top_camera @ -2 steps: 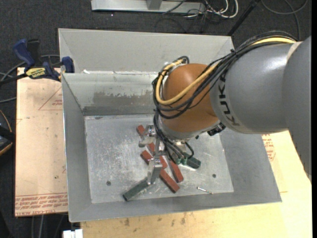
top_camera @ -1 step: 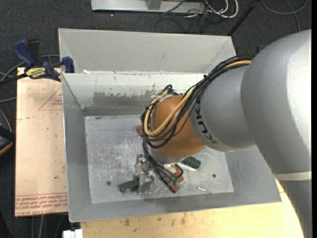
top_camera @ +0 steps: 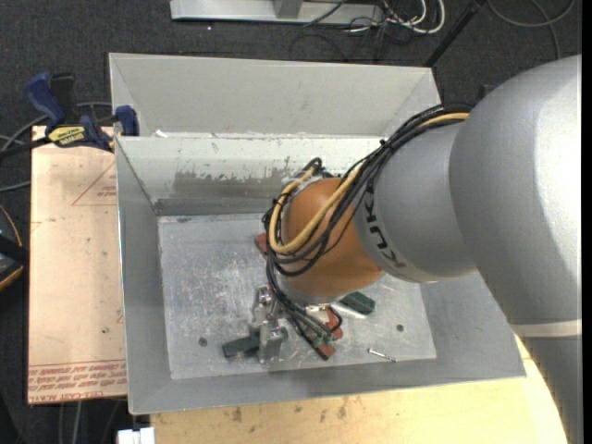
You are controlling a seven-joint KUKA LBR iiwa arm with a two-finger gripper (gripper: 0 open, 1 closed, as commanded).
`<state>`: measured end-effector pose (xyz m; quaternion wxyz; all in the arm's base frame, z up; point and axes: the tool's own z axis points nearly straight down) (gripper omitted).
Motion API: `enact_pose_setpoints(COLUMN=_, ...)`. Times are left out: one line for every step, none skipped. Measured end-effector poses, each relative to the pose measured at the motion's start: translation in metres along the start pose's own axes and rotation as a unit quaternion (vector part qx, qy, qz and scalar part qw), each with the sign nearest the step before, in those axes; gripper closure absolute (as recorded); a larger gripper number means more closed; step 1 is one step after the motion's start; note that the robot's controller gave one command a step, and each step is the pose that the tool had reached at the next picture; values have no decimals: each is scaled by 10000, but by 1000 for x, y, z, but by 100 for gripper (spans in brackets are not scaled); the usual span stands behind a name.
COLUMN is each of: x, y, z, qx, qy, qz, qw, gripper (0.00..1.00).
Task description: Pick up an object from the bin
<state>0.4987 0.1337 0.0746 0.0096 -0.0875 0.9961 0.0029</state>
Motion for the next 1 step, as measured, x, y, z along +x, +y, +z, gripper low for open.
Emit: enact_pose_setpoints(x=-5, y=15, z=-183, qx=12, qy=38, qz=69, qw=10000, gripper=100)
